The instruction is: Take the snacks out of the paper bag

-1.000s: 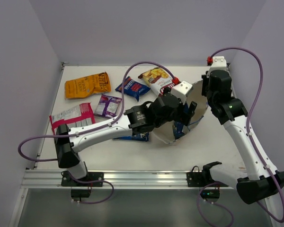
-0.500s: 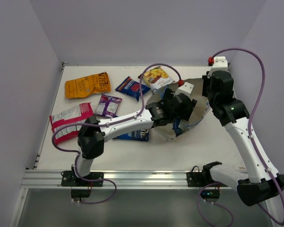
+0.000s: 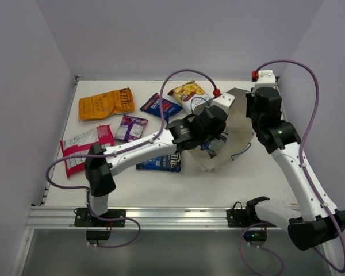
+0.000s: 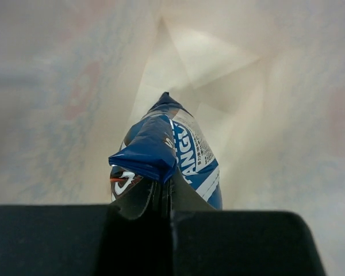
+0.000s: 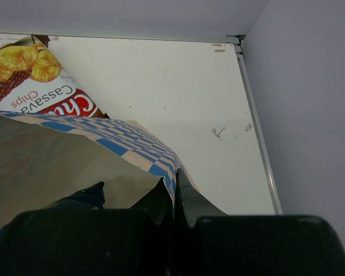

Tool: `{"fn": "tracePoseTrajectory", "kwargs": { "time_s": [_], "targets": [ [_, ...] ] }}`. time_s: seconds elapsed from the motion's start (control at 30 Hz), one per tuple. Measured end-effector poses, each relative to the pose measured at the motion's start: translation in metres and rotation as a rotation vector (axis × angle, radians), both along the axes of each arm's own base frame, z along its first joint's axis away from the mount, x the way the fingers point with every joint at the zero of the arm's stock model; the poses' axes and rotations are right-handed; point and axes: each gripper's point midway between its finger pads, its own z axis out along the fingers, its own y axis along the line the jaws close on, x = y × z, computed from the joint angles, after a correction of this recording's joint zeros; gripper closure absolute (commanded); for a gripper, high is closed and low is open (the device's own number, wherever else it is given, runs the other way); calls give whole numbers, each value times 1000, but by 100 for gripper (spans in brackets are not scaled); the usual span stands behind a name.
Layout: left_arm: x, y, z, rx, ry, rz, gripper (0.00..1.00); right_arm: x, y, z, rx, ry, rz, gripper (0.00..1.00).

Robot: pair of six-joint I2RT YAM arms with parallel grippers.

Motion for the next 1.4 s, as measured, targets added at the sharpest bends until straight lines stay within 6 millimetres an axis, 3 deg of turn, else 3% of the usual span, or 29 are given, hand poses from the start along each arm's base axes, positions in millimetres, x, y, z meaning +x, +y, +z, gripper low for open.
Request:
{"fn": "tracePoseTrajectory", "kwargs": {
  "time_s": [0.03, 0.1, 0.2, 0.27, 0.37, 0.43, 0.53, 0.6, 0.63, 0.73, 0.87, 1.0, 1.17, 1.3, 1.4],
  "targets": [
    [-3, 3, 11, -14, -4, -11, 99, 0, -1, -1, -6, 1, -6, 100],
    [-11, 11, 51, -78, -33, -41, 98, 0, -5, -1, -20, 0, -22, 100],
    [-27, 38, 139, -214, -132, -74, 94, 0, -10, -4, -39, 8, -48, 100],
    [-39, 70, 200, -309, -216, -68, 92, 2, -14, -7, -49, 13, -71, 100],
    [-52, 139, 278, -433, -350, 12, 90, 4, -22, -15, -67, 34, -107, 100],
    [-50, 185, 303, -468, -411, 102, 90, 5, -28, -19, -72, 45, -136, 100],
    [-30, 256, 311, -451, -473, 297, 90, 5, -42, -20, -56, 43, -193, 100],
    [-12, 287, 294, -384, -480, 415, 90, 4, -50, -20, -34, 38, -228, 100],
    [-4, 293, 283, -346, -475, 444, 90, 4, -54, -21, -24, 37, -246, 100],
    [31, 298, 227, -183, -410, 503, 91, 2, -61, -23, 0, 39, -279, 100],
    [72, 269, 135, -26, -260, 455, 95, 1, -62, -24, 20, 37, -290, 100],
    [99, 228, 53, 22, -108, 367, 100, 1, -62, -25, 33, 33, -297, 100],
    [116, 186, -9, -89, 25, 281, 100, 0, -64, -26, 42, 32, -308, 100],
    [116, 182, -50, -227, 83, 262, 100, -2, -67, -29, 47, 36, -317, 100],
    [115, 204, -93, -288, 153, 313, 99, -2, -68, -29, 56, 35, -322, 100]
  ]
}}
